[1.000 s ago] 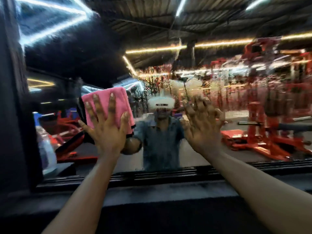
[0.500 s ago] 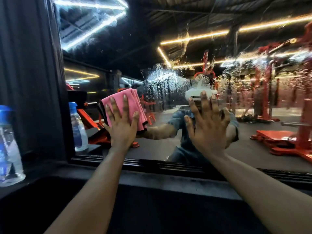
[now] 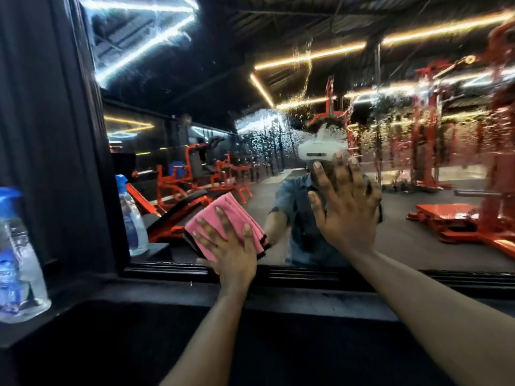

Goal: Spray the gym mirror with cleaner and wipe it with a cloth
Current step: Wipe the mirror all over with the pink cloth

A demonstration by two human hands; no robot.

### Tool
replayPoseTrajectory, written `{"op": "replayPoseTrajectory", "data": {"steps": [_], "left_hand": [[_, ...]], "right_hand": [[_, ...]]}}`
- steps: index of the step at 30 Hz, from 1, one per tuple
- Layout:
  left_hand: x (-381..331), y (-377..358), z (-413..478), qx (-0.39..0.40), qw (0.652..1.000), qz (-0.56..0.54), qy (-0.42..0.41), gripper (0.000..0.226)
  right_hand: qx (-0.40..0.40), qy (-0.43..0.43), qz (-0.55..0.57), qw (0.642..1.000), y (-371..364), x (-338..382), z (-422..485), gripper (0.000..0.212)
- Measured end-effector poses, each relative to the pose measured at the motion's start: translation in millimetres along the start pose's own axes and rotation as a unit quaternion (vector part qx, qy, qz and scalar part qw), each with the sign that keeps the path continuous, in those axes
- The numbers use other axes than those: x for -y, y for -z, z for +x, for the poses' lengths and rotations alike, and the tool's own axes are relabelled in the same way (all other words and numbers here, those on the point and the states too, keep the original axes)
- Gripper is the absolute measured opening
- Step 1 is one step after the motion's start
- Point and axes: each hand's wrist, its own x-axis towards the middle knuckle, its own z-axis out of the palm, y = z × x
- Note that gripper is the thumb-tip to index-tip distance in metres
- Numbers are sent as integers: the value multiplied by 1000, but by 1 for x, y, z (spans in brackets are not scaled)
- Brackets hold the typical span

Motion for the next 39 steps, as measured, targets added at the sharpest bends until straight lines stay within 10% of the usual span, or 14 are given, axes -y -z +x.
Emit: {"op": "replayPoseTrajectory", "data": {"steps": [6,26,33,39], "left_hand": [[-49,43,84,-81,976,36,-197,72],[-99,51,97,-146,951,82,-260,68],[-85,66,125,-103,863,195,-455,69],[-190,64,151,-191,911,101,-352,67]], "right_hand": [[-4,6,-11,1000,-2,0,-2,62],[0,3,2,1000,-1,-1,0,62],[-11,-1,3,1000,-3,-1,-1,64],[-3,-4,11,1000,-2,-1,-1,63]]}}
